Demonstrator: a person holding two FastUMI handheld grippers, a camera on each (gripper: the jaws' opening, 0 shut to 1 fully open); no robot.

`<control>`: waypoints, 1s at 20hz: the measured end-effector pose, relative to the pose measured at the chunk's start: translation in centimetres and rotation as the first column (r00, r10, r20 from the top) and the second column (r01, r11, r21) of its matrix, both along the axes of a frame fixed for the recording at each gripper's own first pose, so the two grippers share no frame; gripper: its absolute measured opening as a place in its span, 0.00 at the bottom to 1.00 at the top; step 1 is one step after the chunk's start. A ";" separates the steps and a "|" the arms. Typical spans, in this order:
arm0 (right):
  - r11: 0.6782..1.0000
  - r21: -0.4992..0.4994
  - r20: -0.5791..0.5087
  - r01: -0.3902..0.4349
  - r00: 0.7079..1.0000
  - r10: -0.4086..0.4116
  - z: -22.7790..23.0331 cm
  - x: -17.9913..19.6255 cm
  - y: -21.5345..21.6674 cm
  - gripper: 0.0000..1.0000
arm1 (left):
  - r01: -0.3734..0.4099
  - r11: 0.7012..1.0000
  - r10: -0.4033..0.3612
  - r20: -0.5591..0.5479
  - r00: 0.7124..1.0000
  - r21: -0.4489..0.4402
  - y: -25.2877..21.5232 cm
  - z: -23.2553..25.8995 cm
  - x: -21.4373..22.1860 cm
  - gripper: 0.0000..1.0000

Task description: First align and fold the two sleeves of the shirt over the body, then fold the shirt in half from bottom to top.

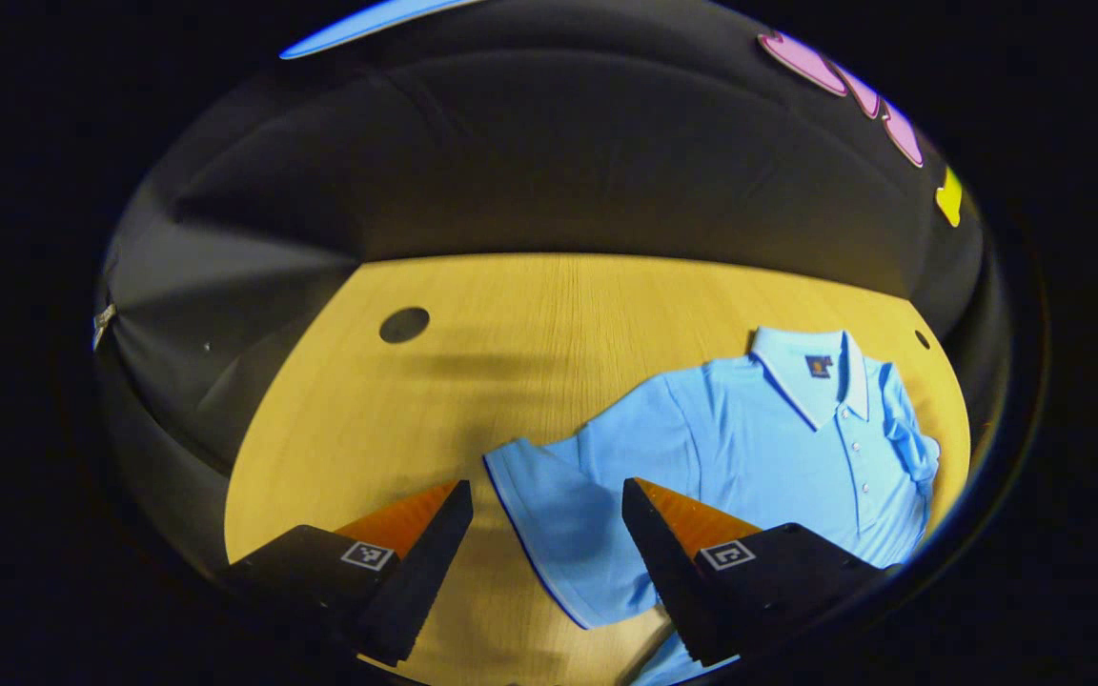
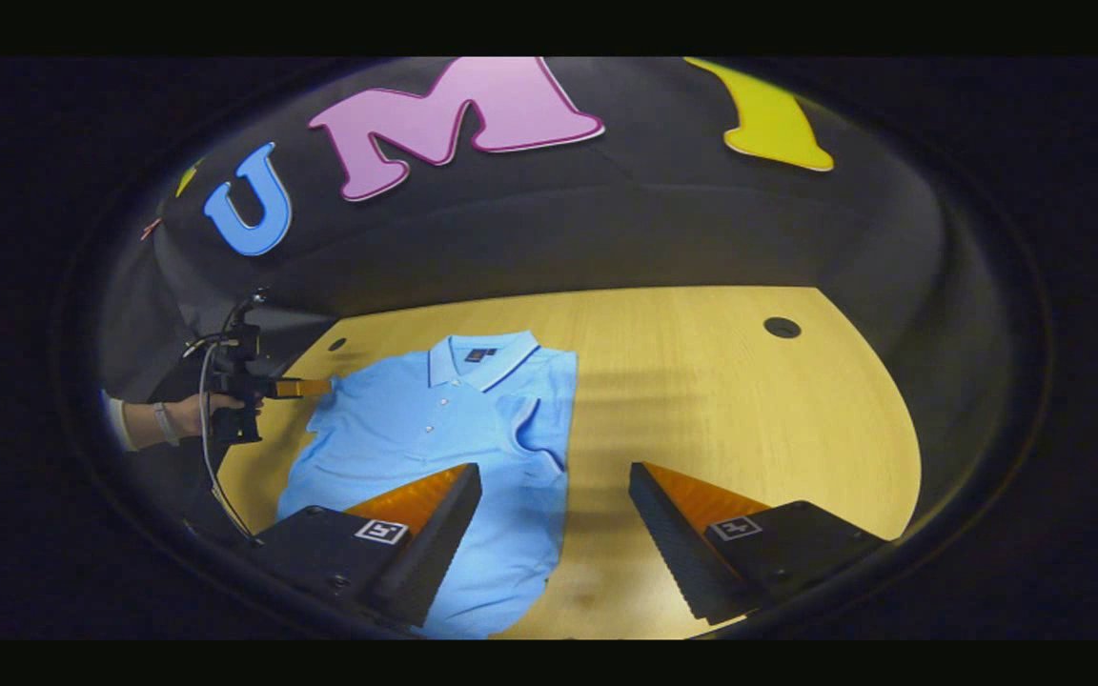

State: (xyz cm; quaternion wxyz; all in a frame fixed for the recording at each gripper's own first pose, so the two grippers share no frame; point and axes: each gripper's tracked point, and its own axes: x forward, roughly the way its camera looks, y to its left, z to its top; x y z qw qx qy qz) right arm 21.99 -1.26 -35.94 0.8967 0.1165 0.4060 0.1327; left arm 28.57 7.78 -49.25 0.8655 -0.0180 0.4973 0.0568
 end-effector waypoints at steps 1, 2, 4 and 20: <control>1.000 0.000 -0.006 0.018 1.000 -0.018 -0.1 -0.3 -0.7 0.98 | 0.001 1.000 -0.001 -0.027 1.000 -0.018 -0.3 -1.0 -0.5 1.00; 0.999 0.002 -0.012 0.035 0.999 -0.035 -0.2 -0.6 -1.2 0.98 | 0.006 1.000 -0.006 -0.061 0.998 -0.013 -0.4 -1.3 -1.2 1.00; 0.998 0.013 -0.030 0.061 0.998 -0.060 -0.7 -1.0 -1.9 0.98 | 0.062 0.997 -0.064 -0.042 0.997 -0.038 -1.3 -1.3 -0.4 0.54; 0.999 0.028 -0.039 0.023 0.999 -0.022 -0.5 -1.9 0.9 0.98 | 0.416 0.881 -0.436 -0.045 0.899 -0.224 -16.7 1.3 -1.9 0.59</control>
